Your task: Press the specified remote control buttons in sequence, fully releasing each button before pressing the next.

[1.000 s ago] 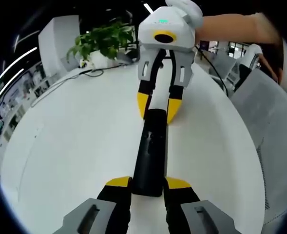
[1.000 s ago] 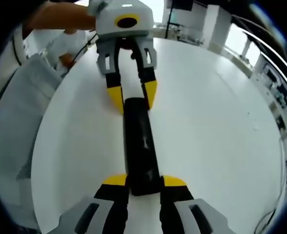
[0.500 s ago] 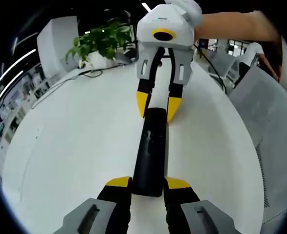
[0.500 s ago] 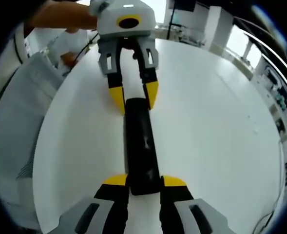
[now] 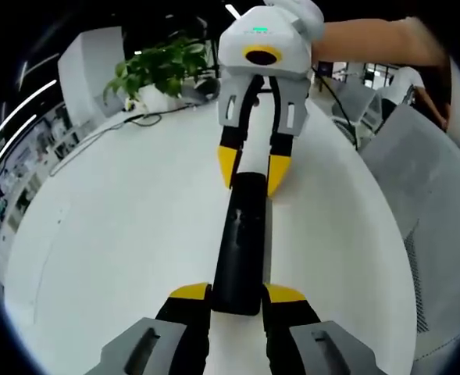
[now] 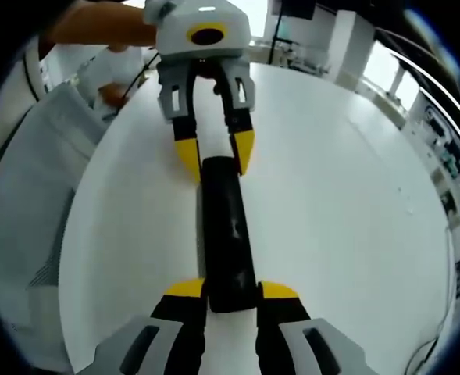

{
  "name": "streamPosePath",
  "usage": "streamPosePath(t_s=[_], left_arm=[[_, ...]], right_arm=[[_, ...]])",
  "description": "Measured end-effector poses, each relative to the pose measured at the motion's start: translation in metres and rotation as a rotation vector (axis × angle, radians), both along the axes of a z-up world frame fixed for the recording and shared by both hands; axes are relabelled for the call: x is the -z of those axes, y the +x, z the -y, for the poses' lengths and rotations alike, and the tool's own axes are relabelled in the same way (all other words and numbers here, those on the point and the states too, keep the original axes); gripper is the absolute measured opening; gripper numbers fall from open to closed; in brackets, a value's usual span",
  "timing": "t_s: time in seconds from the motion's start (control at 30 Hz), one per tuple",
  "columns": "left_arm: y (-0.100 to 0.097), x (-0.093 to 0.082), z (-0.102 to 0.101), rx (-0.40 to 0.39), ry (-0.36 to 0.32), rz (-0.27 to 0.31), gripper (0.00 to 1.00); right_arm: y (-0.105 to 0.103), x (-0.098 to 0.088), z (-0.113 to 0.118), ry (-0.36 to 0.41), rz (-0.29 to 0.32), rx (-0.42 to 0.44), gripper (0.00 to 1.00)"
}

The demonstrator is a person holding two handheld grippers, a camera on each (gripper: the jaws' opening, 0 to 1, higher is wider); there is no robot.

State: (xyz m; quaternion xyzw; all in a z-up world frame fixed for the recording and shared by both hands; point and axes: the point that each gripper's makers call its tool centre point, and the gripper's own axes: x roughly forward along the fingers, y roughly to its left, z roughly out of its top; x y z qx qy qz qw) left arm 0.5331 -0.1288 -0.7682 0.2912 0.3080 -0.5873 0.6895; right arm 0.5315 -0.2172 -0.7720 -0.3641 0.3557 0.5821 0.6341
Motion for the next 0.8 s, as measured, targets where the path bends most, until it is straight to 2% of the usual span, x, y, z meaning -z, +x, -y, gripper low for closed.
streamPosePath(t_s=[0.8], left_arm=[[-0.031,-0.006,0.0,0.017,0.006,0.0,0.25]], right_arm=[[-0.032,-0.005,0.0,0.01,-0.01,0.007,0.2]])
